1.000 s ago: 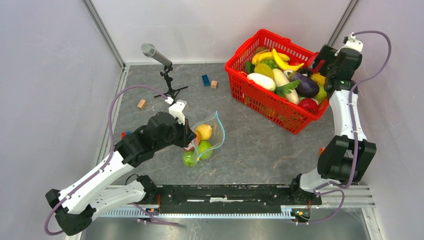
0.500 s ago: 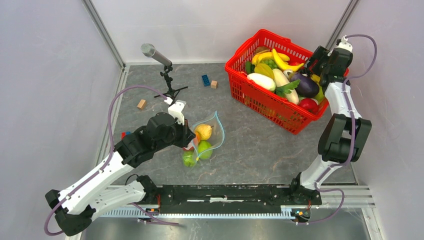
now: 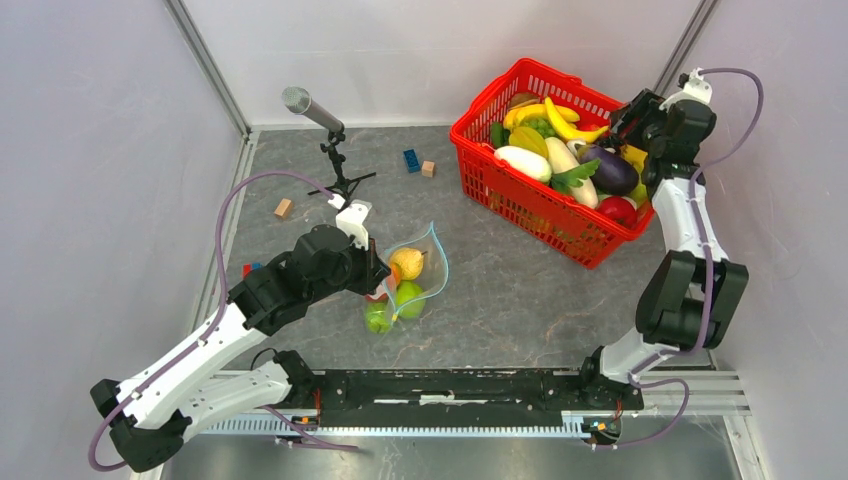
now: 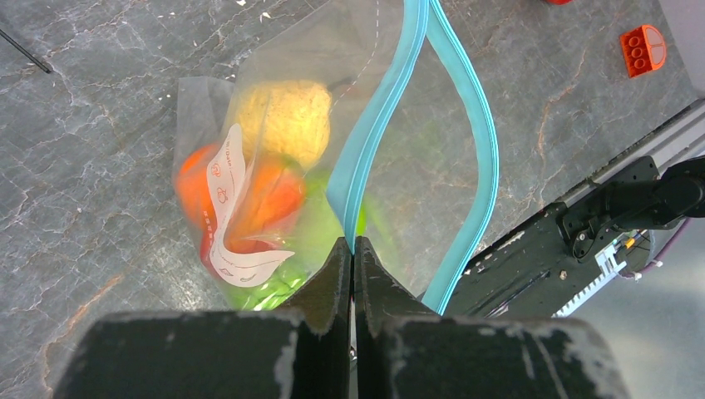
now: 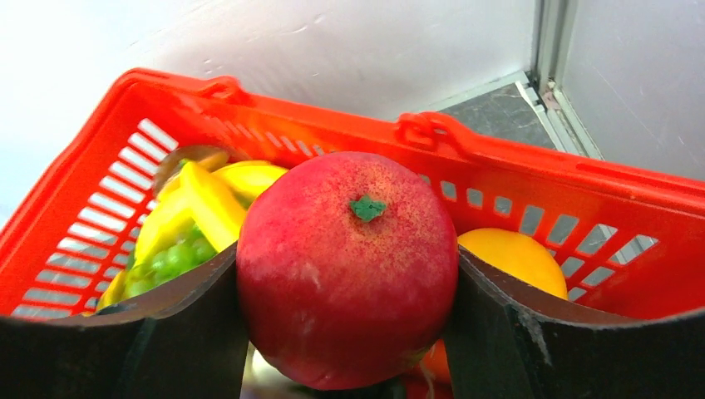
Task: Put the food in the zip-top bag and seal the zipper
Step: Pick up the fake fruit from the bin, then place the fake fruit in the zipper food storage bag.
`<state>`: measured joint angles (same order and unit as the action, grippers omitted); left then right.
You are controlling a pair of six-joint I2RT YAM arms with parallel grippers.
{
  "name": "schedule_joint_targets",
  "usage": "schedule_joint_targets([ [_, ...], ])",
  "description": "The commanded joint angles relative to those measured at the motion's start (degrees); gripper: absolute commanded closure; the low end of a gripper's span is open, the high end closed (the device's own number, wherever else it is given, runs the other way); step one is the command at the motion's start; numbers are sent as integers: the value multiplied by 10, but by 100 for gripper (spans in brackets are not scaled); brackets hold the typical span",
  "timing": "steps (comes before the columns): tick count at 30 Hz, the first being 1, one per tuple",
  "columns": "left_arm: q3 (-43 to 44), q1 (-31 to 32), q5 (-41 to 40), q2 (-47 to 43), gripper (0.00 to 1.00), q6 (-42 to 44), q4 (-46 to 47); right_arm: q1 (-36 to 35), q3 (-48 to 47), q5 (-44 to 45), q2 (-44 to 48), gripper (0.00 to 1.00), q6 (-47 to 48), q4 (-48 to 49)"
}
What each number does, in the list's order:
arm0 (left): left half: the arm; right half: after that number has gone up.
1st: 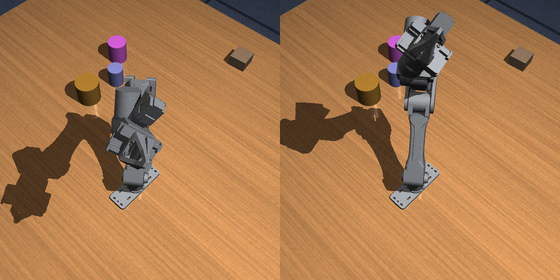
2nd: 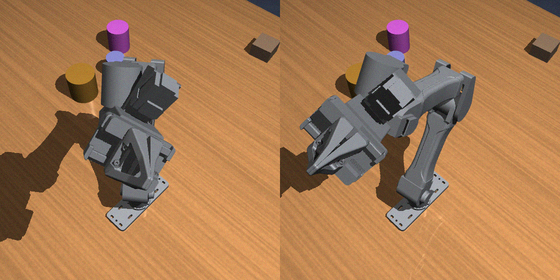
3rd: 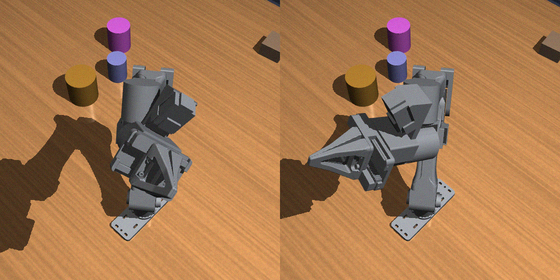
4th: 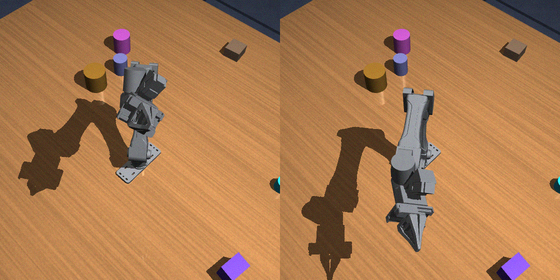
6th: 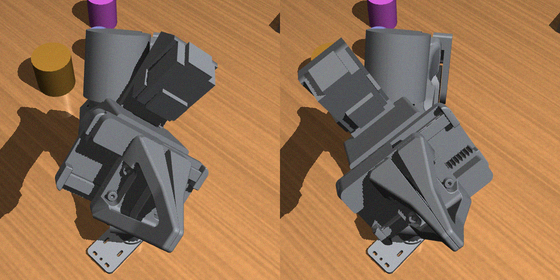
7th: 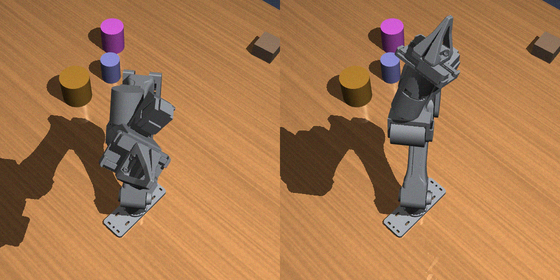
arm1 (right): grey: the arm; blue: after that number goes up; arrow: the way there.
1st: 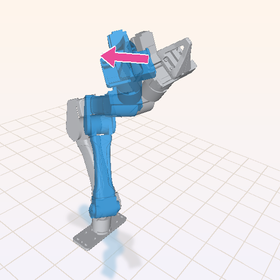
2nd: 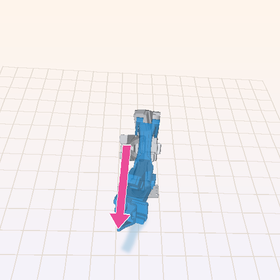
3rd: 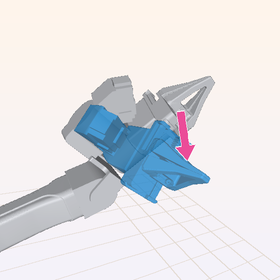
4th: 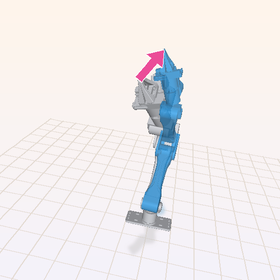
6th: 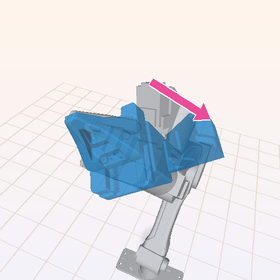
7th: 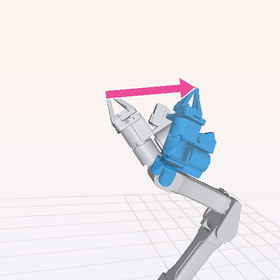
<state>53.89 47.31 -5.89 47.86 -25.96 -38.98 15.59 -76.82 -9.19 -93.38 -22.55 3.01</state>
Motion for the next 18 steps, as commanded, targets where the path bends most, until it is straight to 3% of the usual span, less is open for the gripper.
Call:
schedule_joint_targets([
  [1, -2, -3, -1, -5, 98, -18, 11, -2, 44, -61, 83, 53, 27, 43],
  [10, -2, -3, 4, -2, 98, -23, 19, -47, 130, -237, 250, 50, 57, 63],
  [18, -2, -3, 0, -2, 98, -29, 25, -175, 225, -355, 391, 48, 38, 117],
])
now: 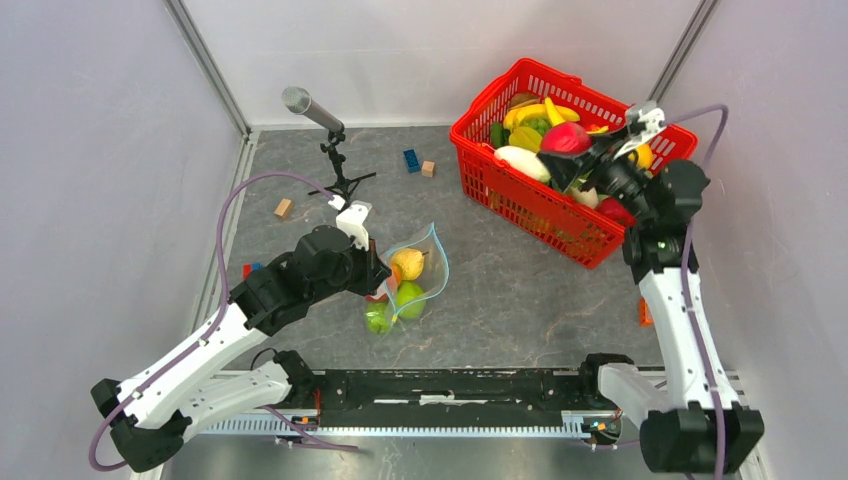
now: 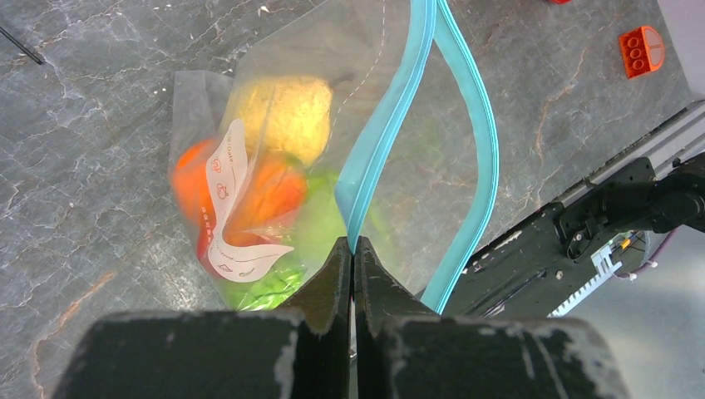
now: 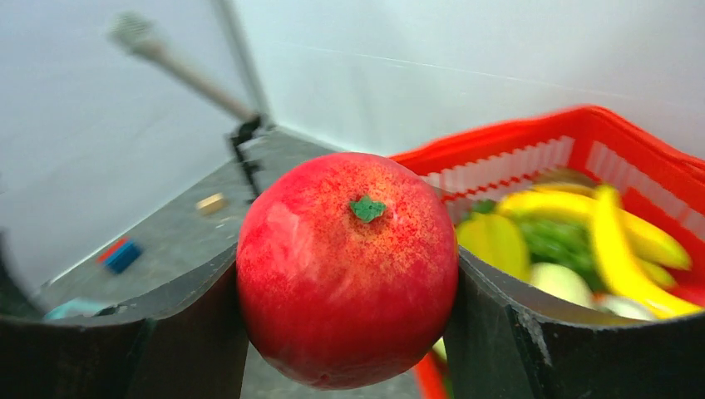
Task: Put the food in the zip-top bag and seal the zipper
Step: Place the fake fruit in the zipper food storage bag.
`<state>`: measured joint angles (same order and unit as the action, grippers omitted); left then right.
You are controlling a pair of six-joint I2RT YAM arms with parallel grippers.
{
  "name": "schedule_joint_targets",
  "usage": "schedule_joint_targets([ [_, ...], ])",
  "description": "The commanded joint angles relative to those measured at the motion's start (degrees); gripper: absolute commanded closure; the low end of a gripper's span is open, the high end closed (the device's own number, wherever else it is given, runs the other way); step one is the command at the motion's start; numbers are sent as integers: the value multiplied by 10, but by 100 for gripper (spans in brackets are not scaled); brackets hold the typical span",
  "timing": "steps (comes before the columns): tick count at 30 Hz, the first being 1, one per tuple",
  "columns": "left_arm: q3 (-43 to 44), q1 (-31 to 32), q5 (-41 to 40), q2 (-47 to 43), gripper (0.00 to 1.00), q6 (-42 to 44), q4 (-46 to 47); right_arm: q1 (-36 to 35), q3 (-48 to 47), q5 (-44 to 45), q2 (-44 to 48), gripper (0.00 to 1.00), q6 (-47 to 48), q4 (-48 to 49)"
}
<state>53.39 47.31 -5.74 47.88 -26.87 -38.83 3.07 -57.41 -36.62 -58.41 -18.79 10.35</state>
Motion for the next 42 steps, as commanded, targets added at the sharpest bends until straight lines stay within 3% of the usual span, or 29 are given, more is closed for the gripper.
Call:
schedule_joint_targets([
  [1, 1, -3, -3, -3, 98, -21, 25, -63, 43, -88, 53, 48, -1, 46],
  [8, -1, -3, -3, -3, 98, -26, 34, -152, 97, -172, 99, 49, 8, 56],
  [12, 0, -3, 4, 3, 98, -27, 38, -218, 92, -161, 92, 50, 61, -9],
  [17, -1, -3, 3, 4, 98, -28, 39, -335, 91, -94, 66, 49, 120, -61],
  [22, 0, -3, 4, 5, 98, -27, 38, -451, 57, 36, 8, 48, 177, -137],
  [31, 0, -3, 4, -4, 98, -27, 35, -553, -6, 231, -121, 47, 218, -192],
  [33, 1, -3, 1, -4, 98, -27, 32, -563, -18, 238, -137, 40, 223, -194],
  [37, 1, -3, -1, -8, 98, -27, 28, -569, -19, 255, -140, 17, 223, -185],
  [42, 0, -3, -5, -12, 98, -28, 28, -569, -6, 257, -114, 9, 224, -172],
])
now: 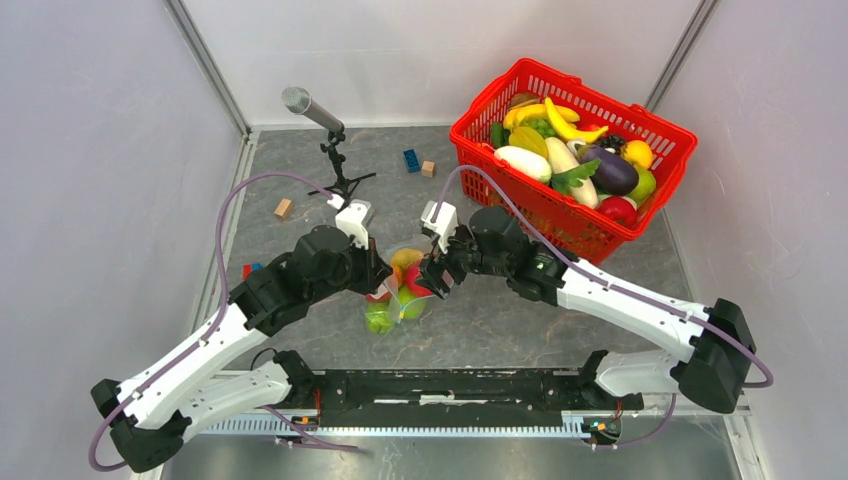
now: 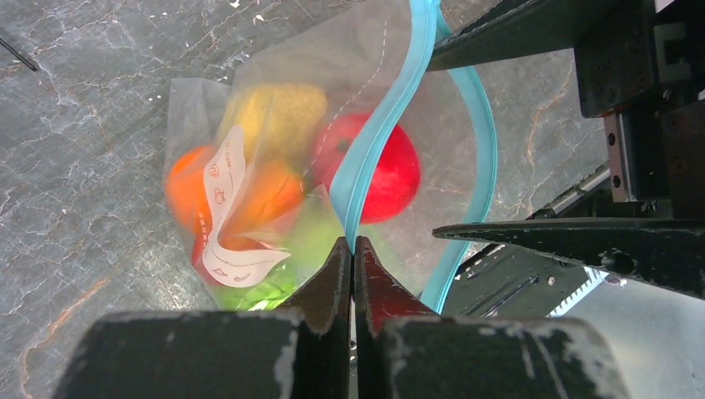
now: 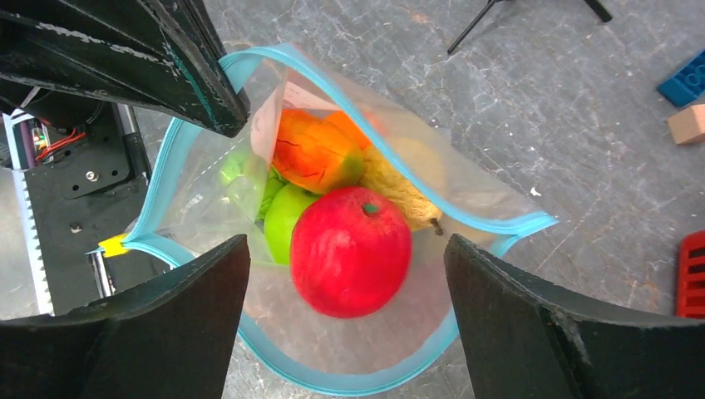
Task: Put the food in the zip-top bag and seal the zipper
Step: Place the fake fruit in the zipper food storage bag, then pick up the fake fruit from the bin.
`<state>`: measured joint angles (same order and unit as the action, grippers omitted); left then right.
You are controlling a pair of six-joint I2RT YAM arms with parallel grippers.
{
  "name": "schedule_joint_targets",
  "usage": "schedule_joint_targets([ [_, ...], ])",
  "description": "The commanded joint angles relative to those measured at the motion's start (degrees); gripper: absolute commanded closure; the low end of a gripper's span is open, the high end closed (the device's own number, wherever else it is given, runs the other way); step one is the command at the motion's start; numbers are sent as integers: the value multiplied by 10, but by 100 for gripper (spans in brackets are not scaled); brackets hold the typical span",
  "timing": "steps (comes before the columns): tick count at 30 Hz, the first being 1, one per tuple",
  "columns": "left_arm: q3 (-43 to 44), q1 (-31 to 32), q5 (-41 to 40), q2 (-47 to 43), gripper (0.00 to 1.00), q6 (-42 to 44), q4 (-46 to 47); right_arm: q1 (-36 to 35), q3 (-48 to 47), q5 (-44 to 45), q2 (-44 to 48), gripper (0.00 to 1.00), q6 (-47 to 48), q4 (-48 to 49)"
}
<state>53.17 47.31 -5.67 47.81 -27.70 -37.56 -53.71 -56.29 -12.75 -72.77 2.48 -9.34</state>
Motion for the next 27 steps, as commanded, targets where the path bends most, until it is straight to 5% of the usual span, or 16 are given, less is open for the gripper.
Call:
schedule_joint_targets([
  [1, 3, -3, -6, -11, 98, -20, 16, -1, -13, 12, 35, 9, 11, 30],
  [9, 3, -3, -4, -8, 98, -16, 15, -1, 29, 68, 127, 9, 4, 96],
  [14, 0, -3, -8, -13, 98, -14, 15, 0, 48, 321, 205, 8, 46, 134],
  [18, 2, -3, -5, -10, 98, -13, 13, 24, -36, 494, 198, 8, 150, 77],
  [27, 1, -3, -11, -10, 98, -12, 16, 184, -142, 460, 165, 13, 121, 31],
])
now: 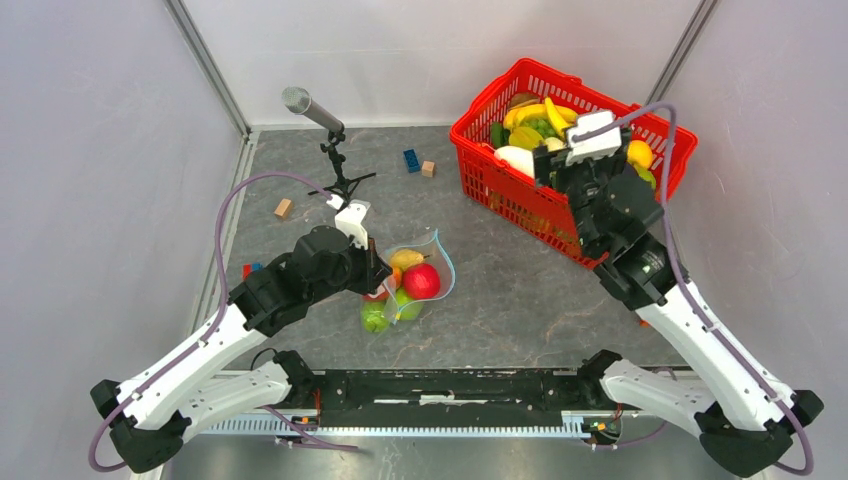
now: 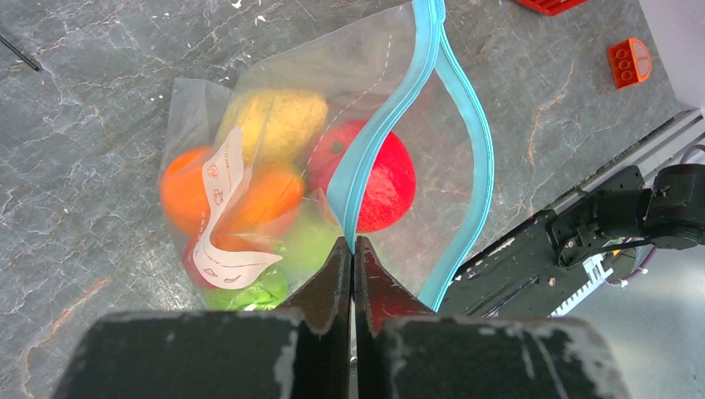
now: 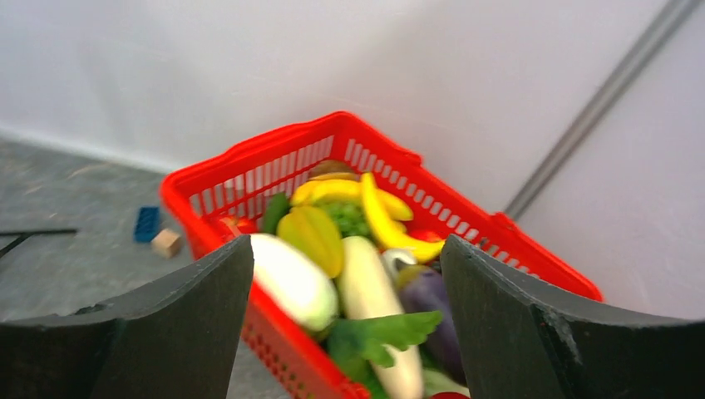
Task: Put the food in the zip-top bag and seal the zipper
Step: Pick up the fake fruit from the bin.
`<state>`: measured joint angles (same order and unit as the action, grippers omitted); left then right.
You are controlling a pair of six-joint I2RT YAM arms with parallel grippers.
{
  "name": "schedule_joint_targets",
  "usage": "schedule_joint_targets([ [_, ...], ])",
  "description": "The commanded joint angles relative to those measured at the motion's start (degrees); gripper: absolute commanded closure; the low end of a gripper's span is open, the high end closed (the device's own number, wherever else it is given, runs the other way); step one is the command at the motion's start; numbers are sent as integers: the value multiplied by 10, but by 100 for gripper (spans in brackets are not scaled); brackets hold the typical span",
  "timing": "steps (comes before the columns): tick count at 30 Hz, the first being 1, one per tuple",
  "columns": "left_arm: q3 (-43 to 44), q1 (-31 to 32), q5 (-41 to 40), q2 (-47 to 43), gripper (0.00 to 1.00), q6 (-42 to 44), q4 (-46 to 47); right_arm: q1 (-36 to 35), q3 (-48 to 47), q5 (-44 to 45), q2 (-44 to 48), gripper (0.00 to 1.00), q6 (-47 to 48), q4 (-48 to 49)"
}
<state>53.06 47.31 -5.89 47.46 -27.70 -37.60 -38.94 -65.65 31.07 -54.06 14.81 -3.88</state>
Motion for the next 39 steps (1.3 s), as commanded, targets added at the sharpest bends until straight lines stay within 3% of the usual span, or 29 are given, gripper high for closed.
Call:
schedule_joint_targets([
  [1, 1, -3, -9, -8, 98, -12, 16, 48, -58, 19, -32, 14, -4, -29],
  [7, -2, -3, -18, -13, 98, -11, 9, 143, -144, -39, -113, 19, -43, -79],
  [13, 6, -3, -18, -9, 98, -3, 5, 219, -211, -215, -208, 20, -114, -110],
  [16, 3, -3, -25, -13, 98, -3, 1, 234, -267, -281, -274, 21, -133, -142],
  [21, -3, -3, -28, -22, 98, -8, -2, 247, -331, -308, -379, 13, -163, -177],
  [30, 3, -3, -30, -20, 98, -8, -7, 282, -495, -398, -561, 14, -190, -258],
  [39, 7, -3, -28, -11, 98, -8, -7, 287, -437, -422, -569, 12, -158, -300],
])
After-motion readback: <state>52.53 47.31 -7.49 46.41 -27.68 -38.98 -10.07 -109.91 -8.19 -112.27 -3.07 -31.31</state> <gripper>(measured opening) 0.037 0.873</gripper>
